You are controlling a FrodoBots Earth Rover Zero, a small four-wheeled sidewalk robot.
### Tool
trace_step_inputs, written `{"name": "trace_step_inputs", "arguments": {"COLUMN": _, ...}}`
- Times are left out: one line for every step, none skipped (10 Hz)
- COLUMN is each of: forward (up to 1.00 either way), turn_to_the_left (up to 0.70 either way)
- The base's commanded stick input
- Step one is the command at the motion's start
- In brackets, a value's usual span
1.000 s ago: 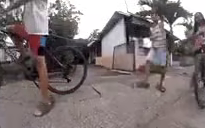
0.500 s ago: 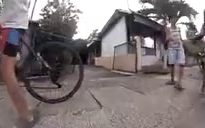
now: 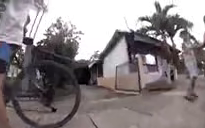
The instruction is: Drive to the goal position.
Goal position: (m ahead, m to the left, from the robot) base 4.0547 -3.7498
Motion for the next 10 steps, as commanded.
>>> {"name": "trace_step_inputs", "arguments": {"forward": 0.00, "turn_to_the_left": 0.00}}
{"name": "trace_step_inputs", "arguments": {"forward": 0.00, "turn_to_the_left": -0.09}}
{"name": "trace_step_inputs", "arguments": {"forward": 0.00, "turn_to_the_left": -0.45}}
{"name": "trace_step_inputs", "arguments": {"forward": 0.00, "turn_to_the_left": -0.45}}
{"name": "trace_step_inputs", "arguments": {"forward": 0.00, "turn_to_the_left": -0.45}}
{"name": "trace_step_inputs", "arguments": {"forward": 0.00, "turn_to_the_left": -0.45}}
{"name": "trace_step_inputs", "arguments": {"forward": 0.00, "turn_to_the_left": -0.45}}
{"name": "trace_step_inputs", "arguments": {"forward": 0.00, "turn_to_the_left": -0.45}}
{"name": "trace_step_inputs", "arguments": {"forward": 0.00, "turn_to_the_left": -0.45}}
{"name": "trace_step_inputs", "arguments": {"forward": 0.56, "turn_to_the_left": 0.12}}
